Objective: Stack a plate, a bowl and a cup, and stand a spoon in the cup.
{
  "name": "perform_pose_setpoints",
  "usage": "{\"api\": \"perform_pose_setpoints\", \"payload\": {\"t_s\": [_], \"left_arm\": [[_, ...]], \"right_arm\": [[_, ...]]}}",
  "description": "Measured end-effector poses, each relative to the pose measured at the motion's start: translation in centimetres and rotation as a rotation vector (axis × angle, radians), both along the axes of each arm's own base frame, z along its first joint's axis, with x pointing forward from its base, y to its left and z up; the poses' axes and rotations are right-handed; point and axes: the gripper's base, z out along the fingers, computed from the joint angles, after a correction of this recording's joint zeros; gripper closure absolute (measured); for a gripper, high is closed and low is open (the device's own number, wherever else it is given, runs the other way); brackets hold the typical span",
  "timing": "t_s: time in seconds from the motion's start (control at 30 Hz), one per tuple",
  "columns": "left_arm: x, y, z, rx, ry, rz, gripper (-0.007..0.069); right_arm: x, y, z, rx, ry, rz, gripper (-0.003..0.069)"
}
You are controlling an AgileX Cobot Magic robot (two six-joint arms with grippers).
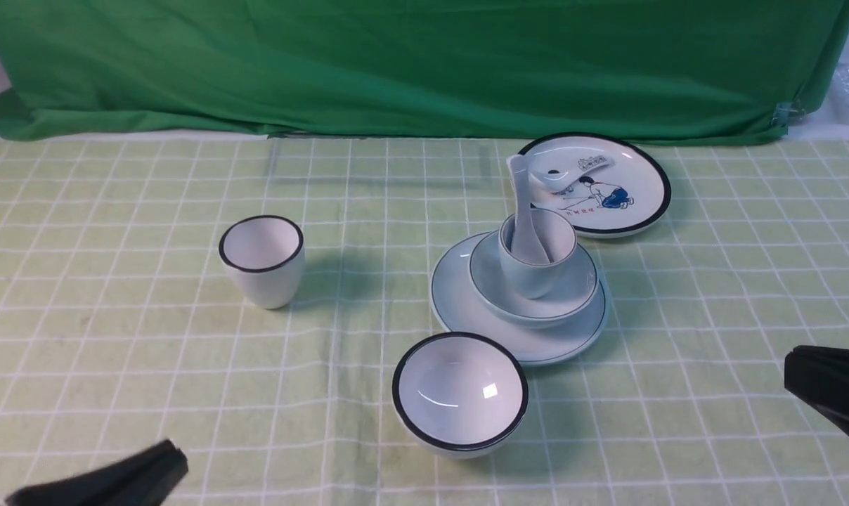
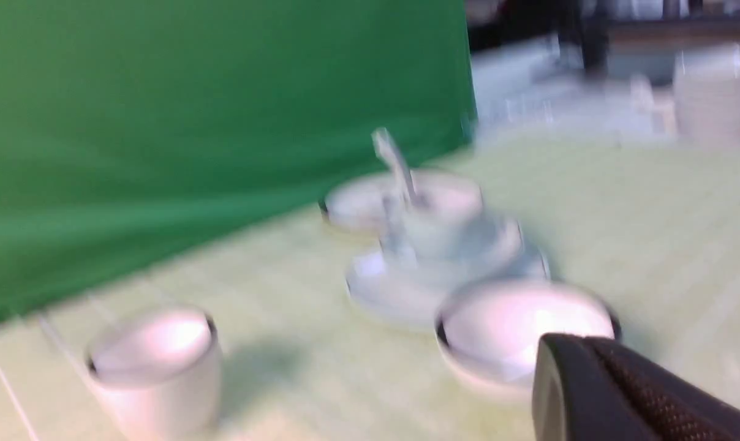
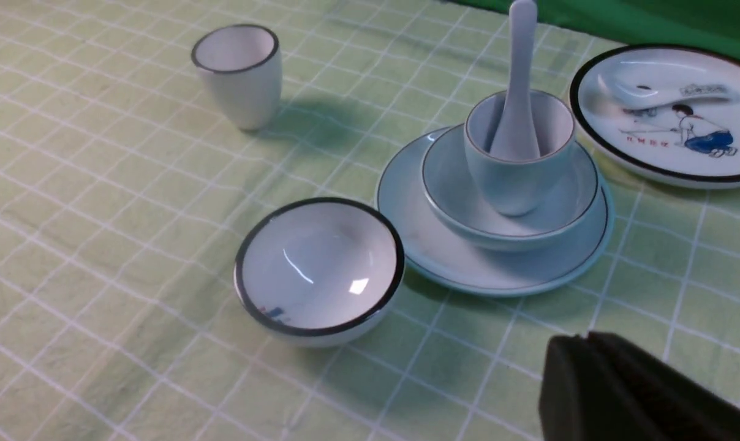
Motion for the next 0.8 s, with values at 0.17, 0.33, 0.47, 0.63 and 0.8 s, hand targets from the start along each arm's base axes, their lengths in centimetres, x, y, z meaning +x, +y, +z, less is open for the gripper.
{"api": "perform_pose_setpoints", "payload": {"t_s": [0.17, 0.33, 0.47, 0.63, 0.8], "left_arm": [[-0.5, 0.2, -2.2, 0.165, 0.173, -0.025, 0.0616], [-0.6, 0.3, -2.6, 0.223, 0.189, -0.032, 0.0616], [-0.6, 0.3, -2.6, 0.229, 0.187, -0.033, 0.0616], [-0.6, 0.3, -2.6, 0.235, 0.182, -0.035, 0.0616], [-0.6, 0.3, -2.6, 0.238, 0.180, -0.035, 0.0616]], "right_arm": [[-0.1, -0.2, 0.1, 0.001, -0.008, -0.007, 0.0618], [-1.0, -2.9, -1.3, -0.078, -0.114, -0.157, 0.0640], [-2.6, -4.6, -5.0, -0.131, -0.160, -0.279, 0.0641], [-4.9, -5.6, -12.3, -0.142, -0.178, -0.384, 0.0641], [-5.1, -5.6, -13.2, -0.090, -0.161, -0.410, 0.0641]]}}
